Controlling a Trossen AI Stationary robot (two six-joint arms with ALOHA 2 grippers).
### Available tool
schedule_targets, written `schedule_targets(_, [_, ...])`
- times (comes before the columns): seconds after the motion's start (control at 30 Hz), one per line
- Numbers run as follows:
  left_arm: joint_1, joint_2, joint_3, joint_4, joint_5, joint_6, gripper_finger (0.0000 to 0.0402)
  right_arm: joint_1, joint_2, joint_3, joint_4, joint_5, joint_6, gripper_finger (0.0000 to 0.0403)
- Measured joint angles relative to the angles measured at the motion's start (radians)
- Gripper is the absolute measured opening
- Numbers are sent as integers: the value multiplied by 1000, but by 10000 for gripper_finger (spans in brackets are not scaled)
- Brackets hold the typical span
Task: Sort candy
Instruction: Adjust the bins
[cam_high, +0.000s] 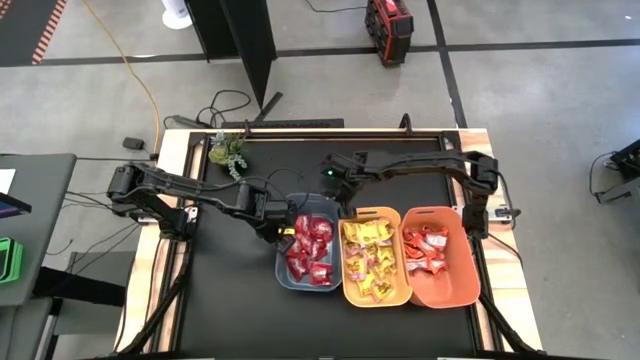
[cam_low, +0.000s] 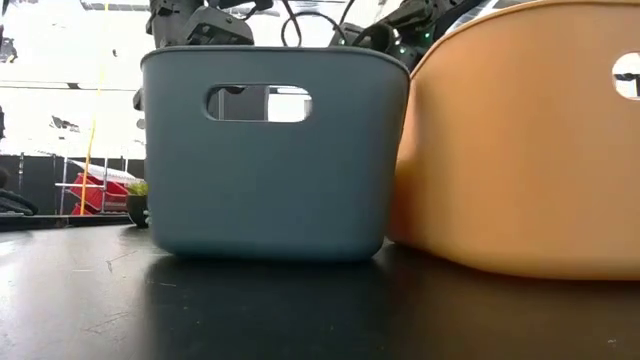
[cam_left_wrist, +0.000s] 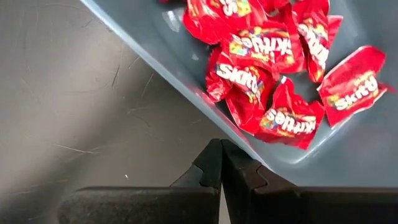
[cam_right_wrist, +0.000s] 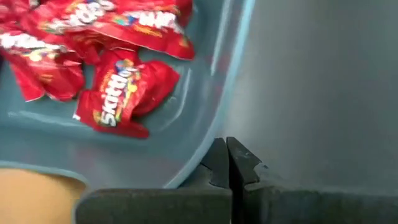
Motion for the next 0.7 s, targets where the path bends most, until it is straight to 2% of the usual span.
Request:
schedule_targets(0.43, [-23,0,0,27,107,-50,2,56,-19,0,-16,-2,-66,0])
schedule_targets(0.7, [-55,0,0,47,115,-108,6,41,-28,0,52,34,38,3])
